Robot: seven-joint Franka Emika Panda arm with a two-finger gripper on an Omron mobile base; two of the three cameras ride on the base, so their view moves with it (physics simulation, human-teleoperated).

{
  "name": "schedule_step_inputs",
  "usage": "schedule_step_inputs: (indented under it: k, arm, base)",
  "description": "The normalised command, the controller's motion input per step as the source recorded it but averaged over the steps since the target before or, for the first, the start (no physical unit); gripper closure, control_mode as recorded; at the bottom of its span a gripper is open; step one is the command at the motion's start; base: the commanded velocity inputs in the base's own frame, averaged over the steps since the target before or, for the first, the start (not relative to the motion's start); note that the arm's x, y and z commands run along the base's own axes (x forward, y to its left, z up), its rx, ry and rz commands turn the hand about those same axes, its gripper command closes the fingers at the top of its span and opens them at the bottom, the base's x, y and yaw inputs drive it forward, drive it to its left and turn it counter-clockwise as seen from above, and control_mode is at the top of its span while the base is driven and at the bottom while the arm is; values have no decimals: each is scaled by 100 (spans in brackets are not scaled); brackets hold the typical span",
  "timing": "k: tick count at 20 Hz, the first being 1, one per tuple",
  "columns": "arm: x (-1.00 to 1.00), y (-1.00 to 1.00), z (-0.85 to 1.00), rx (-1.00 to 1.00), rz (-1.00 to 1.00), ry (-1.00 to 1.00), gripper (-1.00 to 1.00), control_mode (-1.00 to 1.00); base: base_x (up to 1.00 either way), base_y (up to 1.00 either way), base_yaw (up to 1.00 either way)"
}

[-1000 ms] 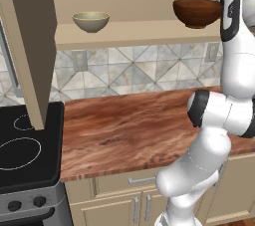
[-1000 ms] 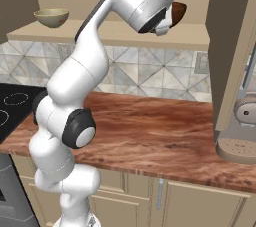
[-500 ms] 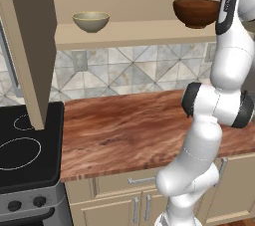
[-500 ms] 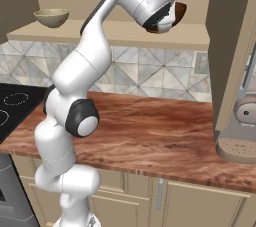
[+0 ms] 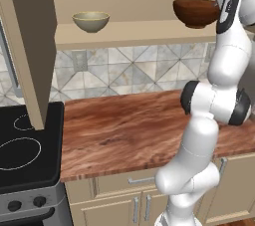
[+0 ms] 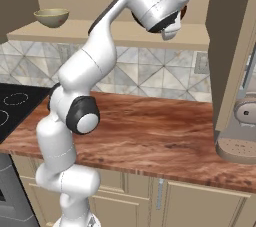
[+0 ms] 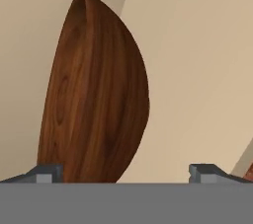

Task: Take the smaller bowl and place it next to the appetizer plate on the dining counter , and place the larger bowl next to the plate with cooked food.

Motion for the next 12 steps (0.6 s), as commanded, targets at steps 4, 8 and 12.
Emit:
schedule_step_inputs:
  k: [4,8,12]
  arm:
    - [38,0,-12,0,0,-6,-100,-100]
    - [40,5,-27,0,0,-5,-100,-100]
    - [40,26,-50,0,0,0,-100,-100]
  base:
    - [0,0,0]
    - [0,0,0]
    - [0,0,0]
